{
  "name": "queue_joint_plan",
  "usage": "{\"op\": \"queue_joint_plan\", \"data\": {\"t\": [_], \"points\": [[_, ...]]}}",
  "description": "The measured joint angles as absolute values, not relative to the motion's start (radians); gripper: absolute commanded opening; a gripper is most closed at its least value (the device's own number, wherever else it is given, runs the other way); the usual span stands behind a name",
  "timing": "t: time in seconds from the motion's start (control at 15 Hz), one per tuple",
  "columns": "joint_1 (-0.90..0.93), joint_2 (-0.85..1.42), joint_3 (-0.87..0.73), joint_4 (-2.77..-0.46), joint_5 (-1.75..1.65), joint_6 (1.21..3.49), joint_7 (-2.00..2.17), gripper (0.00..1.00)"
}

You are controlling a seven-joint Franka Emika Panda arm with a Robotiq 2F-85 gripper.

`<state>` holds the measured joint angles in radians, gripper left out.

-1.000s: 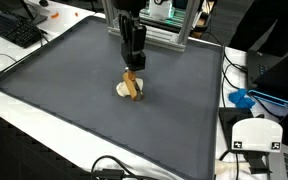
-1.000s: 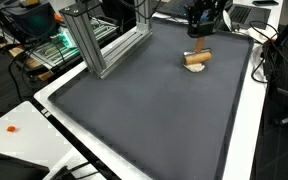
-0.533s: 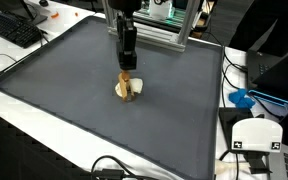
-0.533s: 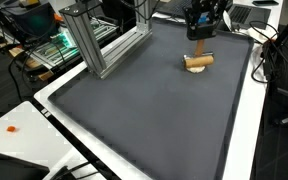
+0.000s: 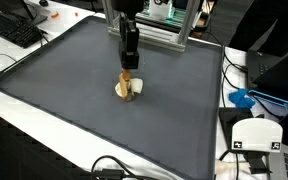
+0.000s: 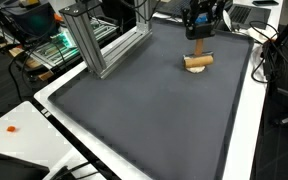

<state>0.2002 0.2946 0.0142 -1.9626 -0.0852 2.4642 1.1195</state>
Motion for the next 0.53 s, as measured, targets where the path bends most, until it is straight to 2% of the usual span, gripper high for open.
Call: {"op": "queue_joint_plan", "data": {"t": [0.53], "points": [[0.199,0.294,0.023,-1.962,-0.079,2.455,1.033,0.29]]}}
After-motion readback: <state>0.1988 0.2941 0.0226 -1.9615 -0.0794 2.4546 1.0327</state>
